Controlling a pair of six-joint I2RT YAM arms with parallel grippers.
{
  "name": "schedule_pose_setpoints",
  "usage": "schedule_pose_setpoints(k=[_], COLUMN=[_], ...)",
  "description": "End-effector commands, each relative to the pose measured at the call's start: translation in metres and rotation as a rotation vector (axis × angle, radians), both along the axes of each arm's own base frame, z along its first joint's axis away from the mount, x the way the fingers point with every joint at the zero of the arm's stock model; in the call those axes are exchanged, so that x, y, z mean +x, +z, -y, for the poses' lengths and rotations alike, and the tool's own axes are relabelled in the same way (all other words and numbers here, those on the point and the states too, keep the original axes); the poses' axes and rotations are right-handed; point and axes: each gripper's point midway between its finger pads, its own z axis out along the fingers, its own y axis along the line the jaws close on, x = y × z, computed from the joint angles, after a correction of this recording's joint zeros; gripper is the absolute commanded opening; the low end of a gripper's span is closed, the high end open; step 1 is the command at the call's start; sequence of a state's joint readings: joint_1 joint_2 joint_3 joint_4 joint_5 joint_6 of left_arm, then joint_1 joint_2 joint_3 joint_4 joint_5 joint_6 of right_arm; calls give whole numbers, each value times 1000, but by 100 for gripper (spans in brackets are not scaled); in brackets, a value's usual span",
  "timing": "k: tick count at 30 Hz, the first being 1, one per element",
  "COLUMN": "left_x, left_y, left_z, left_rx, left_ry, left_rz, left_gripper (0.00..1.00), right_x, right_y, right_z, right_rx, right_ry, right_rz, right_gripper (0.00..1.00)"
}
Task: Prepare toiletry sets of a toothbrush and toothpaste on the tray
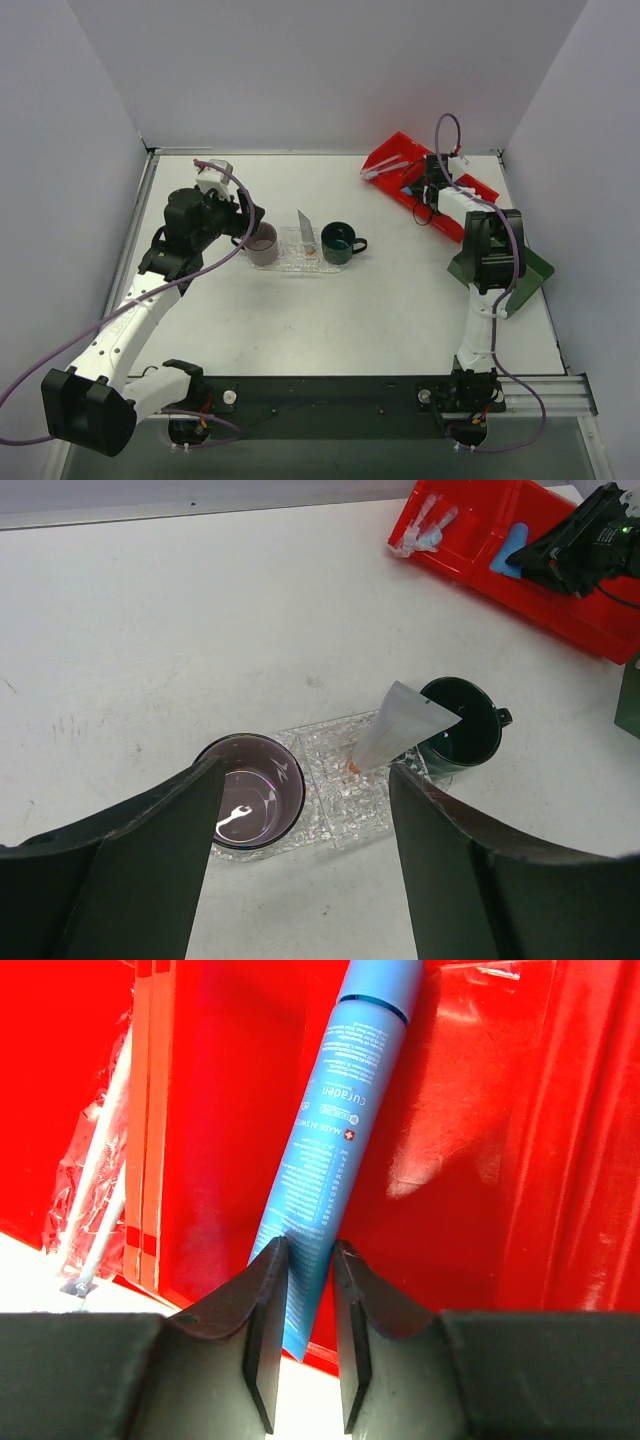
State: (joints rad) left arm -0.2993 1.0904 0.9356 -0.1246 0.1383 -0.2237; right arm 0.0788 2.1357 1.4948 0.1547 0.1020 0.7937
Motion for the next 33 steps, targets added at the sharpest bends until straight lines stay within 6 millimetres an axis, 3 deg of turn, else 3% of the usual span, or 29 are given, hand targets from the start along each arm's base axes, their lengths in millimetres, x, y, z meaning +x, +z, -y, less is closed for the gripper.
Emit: schedule_pose_setpoints(k=[1,9,16,22,29,30,32,33], left_x=[3,2,1,-1,-9,-11,-16,-17], left_y=[14,16,18,22,29,31,32,33], left_z=[0,-1,-1,4,18,21,30,33], left_rx=[-4,-6,-6,-15,-31,-36,-34,-34], left_ry=[3,3,2,-30,-107,-128,-165,-179], left_rz=[45,53,59,72,104,110,119,123], left_gripper=[77,77,77,77,77,77,77,76], right_x=[-1,3,0,-10,-44,-51,-63,-71], right_y=[32,83,105,137,169,164,174,167], right_z=[10,9,7,-1,-13,-17,-23,-30], right_rx=[16,41,48,43,39,46,51,73], right_ry=[-57,-58,-34,29,141,173,216,257], right_rz=[90,220,269,332,398,387,410,396], right_gripper=[16,0,0,0,0,0,0,0])
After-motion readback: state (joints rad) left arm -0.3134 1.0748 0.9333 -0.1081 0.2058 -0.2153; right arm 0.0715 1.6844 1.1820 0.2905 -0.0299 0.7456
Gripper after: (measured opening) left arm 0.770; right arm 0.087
